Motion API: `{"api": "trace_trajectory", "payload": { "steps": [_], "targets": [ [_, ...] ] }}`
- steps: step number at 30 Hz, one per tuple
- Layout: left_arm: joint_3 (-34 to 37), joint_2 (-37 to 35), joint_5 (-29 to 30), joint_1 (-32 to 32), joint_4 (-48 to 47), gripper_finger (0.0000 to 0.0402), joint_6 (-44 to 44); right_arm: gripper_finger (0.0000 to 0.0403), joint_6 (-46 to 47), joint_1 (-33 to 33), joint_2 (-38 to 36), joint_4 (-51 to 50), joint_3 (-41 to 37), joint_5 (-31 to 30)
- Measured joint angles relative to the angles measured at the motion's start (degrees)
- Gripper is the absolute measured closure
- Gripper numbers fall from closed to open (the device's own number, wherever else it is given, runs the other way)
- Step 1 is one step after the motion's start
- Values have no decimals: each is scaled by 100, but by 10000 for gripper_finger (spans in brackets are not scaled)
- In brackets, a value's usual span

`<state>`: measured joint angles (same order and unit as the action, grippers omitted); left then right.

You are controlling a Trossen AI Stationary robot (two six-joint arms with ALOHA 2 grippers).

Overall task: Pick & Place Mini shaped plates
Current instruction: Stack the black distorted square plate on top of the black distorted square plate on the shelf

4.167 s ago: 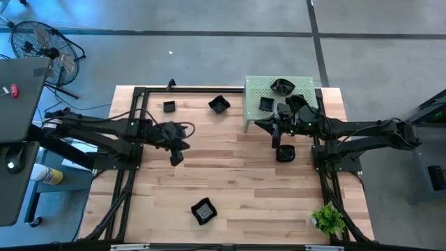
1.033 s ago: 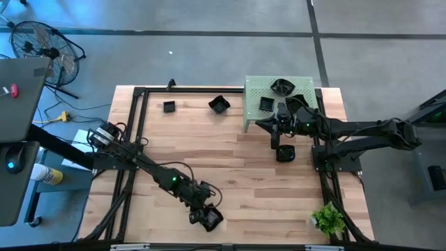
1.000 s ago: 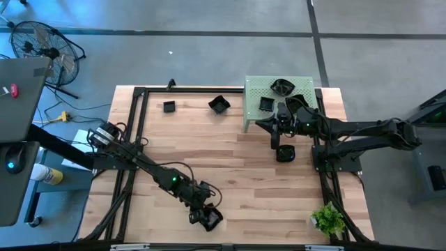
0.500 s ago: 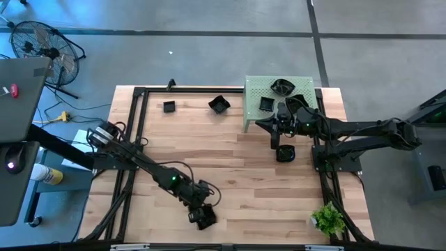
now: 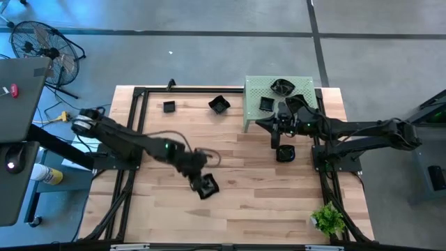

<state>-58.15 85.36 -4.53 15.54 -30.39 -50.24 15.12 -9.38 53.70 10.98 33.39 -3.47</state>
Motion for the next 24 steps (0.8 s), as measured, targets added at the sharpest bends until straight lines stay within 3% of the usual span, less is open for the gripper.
{"api": "trace_trajectory", "payload": {
  "steps": [10,15,19,24],
  "targets": [
    [4,-164,-1016,-1287,-559,401,2159,401,293,17,-315,-43,0,2],
    [9,-219,-1257,-1899,-876,401,3109,399,301,17,-540,-52,0,20],
    [46,-190,-1253,-2222,-5,401,2968,401,296,17,-642,-93,0,20],
    [229,157,-821,-2344,1492,401,1935,399,303,17,-656,-170,0,21]
  ]
}}
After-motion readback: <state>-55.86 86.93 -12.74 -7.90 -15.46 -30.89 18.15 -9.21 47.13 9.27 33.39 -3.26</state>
